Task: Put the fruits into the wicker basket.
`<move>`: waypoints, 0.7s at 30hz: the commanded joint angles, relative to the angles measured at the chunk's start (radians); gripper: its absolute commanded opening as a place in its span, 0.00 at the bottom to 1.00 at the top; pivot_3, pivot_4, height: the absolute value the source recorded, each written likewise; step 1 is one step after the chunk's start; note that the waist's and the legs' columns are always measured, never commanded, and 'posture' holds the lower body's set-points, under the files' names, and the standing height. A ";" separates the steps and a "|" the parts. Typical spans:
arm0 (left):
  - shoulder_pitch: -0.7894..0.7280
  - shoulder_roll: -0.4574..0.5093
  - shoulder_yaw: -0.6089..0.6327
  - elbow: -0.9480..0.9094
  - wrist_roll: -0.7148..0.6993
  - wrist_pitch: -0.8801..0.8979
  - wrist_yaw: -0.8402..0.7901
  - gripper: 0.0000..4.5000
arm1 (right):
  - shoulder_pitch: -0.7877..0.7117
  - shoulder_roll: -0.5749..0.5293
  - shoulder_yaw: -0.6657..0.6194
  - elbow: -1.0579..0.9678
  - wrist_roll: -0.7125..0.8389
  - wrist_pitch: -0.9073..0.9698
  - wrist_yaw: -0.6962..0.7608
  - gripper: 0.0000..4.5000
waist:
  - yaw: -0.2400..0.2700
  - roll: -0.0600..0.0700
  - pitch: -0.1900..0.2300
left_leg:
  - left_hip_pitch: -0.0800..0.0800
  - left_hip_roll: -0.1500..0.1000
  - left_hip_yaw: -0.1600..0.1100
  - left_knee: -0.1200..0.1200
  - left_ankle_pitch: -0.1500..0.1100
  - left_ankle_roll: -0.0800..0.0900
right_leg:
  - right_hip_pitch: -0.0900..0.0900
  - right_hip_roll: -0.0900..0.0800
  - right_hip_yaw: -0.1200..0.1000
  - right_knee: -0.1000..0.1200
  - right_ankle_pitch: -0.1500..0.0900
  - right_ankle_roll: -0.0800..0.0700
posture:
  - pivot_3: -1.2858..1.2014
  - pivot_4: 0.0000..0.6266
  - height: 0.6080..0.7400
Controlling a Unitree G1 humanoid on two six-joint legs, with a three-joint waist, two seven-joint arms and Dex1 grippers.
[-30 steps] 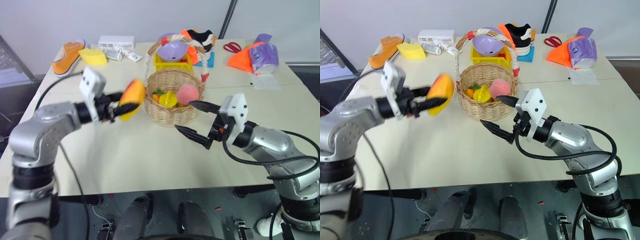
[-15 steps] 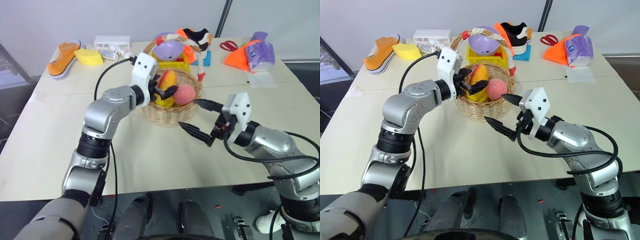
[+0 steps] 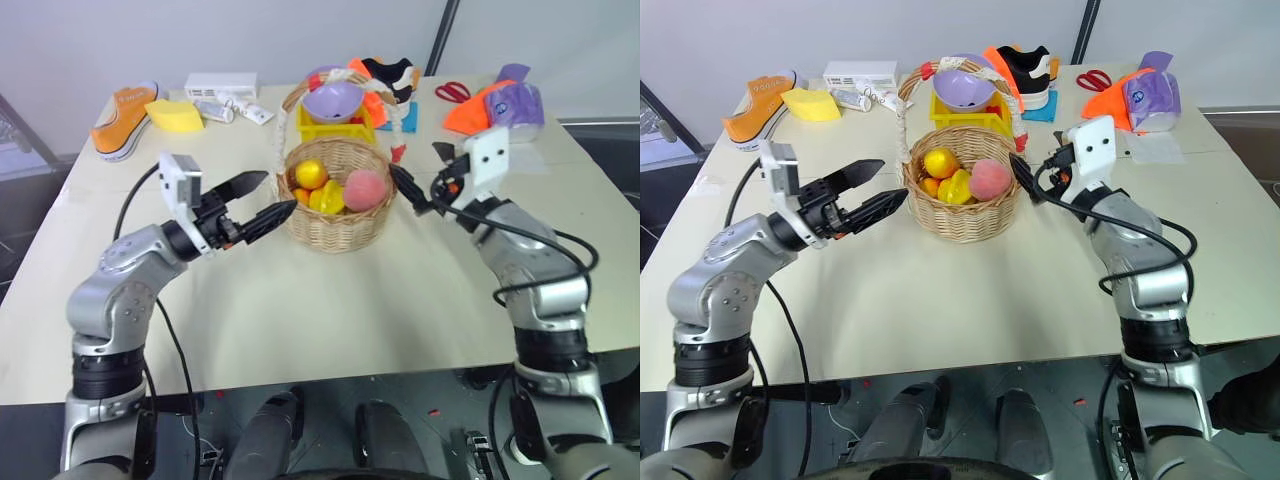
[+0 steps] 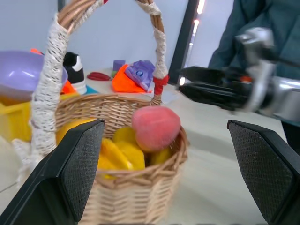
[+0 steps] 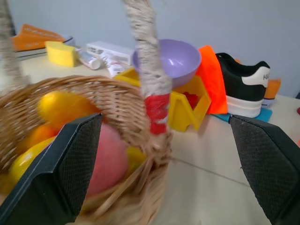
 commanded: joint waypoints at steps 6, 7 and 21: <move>0.035 0.004 -0.040 -0.090 -0.005 -0.012 0.053 1.00 | -0.126 0.053 -0.027 0.195 -0.031 -0.132 0.030 0.51 | -0.003 0.000 0.000 | 0.000 0.000 0.001 -0.001 0.000 0.000 | 0.000 0.001 0.000 0.002 0.000 0.000 | 0.52 0.24 1.00; 0.037 0.002 -0.046 -0.093 -0.006 -0.011 0.059 1.00 | -0.128 0.054 -0.028 0.195 -0.028 -0.135 0.036 0.40 | -0.003 0.000 0.000 | 0.000 0.000 0.001 -0.001 0.000 0.000 | -0.001 0.001 0.000 0.002 0.000 0.000 | 0.52 0.24 1.00; 0.023 0.000 -0.108 -0.073 0.022 -0.030 0.061 1.00 | 0.025 -0.096 -0.290 -0.093 0.015 -0.064 -0.042 0.00 | 0.011 0.001 0.000 | -0.001 0.000 0.001 -0.001 0.000 -0.001 | -0.001 0.000 0.001 0.002 0.000 0.000 | 0.52 0.24 1.00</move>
